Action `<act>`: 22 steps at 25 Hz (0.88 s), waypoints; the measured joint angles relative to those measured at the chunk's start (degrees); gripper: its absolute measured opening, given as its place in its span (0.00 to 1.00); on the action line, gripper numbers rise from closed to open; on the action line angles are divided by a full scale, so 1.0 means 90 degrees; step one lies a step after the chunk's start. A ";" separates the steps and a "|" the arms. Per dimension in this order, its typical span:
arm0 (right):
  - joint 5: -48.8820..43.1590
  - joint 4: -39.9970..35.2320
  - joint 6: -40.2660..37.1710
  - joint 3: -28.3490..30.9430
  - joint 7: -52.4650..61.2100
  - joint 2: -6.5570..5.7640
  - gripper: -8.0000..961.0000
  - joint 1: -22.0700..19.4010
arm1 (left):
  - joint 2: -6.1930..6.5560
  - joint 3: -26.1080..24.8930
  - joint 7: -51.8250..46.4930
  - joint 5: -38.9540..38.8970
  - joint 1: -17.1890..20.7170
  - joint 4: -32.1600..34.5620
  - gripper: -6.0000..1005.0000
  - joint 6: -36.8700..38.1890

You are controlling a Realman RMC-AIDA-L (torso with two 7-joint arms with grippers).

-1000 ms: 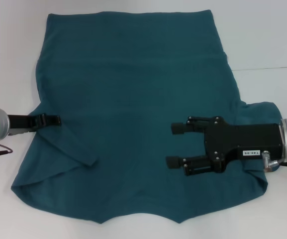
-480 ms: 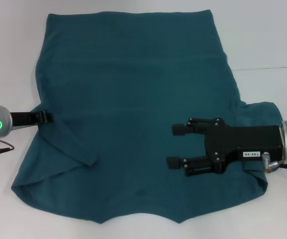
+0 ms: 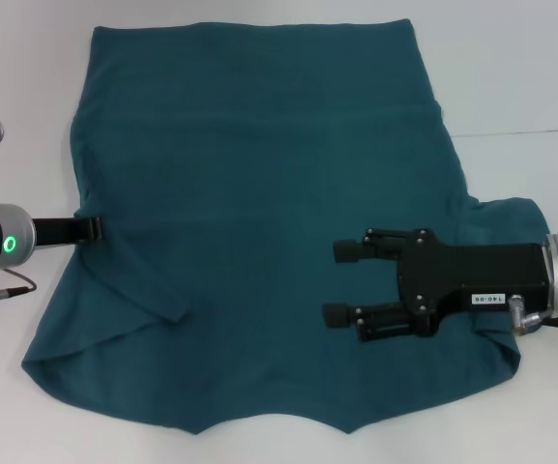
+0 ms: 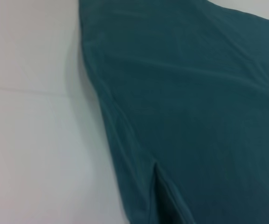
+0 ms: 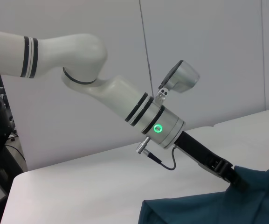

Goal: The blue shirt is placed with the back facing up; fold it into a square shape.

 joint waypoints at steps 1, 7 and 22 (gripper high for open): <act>0.0000 0.0002 0.0000 0.0000 -0.0003 0.0001 0.95 0.0000 | -0.0011 0.0015 -0.0002 -0.0014 0.0000 0.0027 0.12 -0.0003; 0.0000 0.0011 0.0008 0.0005 -0.0019 0.0002 0.95 -0.0004 | -0.0078 0.0026 -0.0078 -0.0050 -0.0082 0.0270 0.02 0.0129; 0.0011 0.0068 0.0013 0.0020 -0.0044 -0.0008 0.95 -0.0020 | -0.0087 -0.0008 -0.0383 -0.0492 -0.0421 0.0299 0.19 0.0737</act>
